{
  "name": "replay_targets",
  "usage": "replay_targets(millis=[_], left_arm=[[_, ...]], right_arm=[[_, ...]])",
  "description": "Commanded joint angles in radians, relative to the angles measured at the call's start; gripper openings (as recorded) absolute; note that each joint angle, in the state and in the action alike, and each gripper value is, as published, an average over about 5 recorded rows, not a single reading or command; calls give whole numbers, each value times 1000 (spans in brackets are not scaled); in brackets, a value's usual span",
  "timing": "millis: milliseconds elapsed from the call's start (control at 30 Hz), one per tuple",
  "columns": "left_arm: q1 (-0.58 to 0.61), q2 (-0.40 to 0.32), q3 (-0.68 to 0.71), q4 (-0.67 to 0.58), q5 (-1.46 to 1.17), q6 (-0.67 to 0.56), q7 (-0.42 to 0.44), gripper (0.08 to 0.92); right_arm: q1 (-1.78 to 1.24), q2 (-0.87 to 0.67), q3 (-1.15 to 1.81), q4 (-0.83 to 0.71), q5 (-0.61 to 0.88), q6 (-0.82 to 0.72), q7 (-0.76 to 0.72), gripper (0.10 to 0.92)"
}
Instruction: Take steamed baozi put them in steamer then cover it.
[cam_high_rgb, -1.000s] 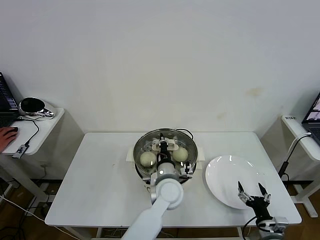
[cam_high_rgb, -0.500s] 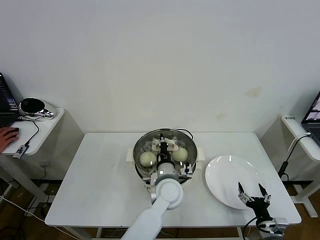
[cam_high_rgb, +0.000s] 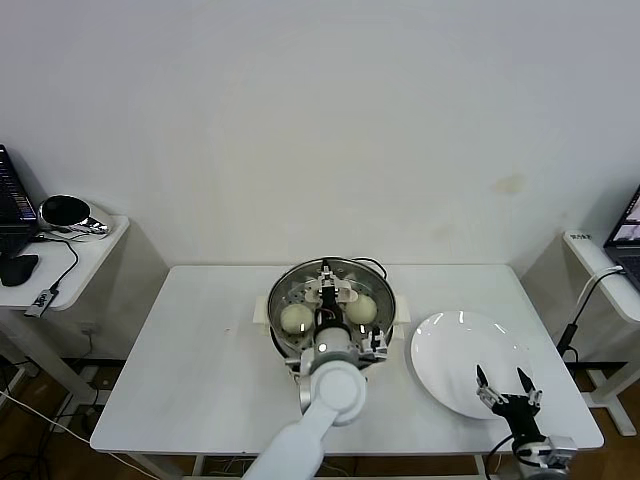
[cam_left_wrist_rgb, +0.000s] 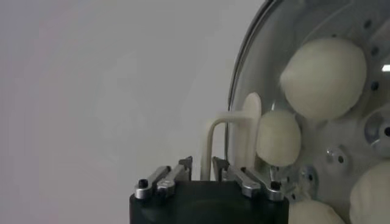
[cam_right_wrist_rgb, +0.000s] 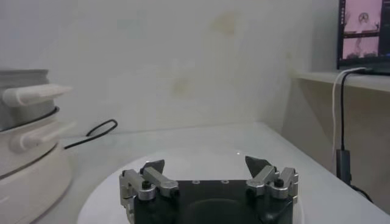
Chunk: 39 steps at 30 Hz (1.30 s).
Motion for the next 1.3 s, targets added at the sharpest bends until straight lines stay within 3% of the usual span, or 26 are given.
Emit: replay_targets(millis=[33,333,600,733,867,933,1133,1300], left_arm=[[30,21,36,-157,-46,42,67,592],[62,44,36,-225,-51,41,76,810],[125,85,3,-366,-103,41,71,823],[174,135,-73,-516,-358,20,-22,823],[253,209,-237,-629,-868,-160,-267,823],[307,244,-345,-656,-1097,-269,-346,823],[558,232,-658,-618,-1490,-555,-457,823],[732,201,-727,-497,-1568,-773,-503,823]], right_arm=[[0,-2,5,1,0,0,0,823],[0,-3,7,0,-1,0,0,823],[-8,-2,4,9,1,-5,-3,823],[-33,-4,-2,39,0,-14,-13,823],[-59,-5,-9,72,-5,-15,-17,823],[-66,-2,-12,82,-9,-6,-19,823],[-71,23,-27,86,-57,37,-21,823],[-101,55,-63,140,-116,14,20,823]])
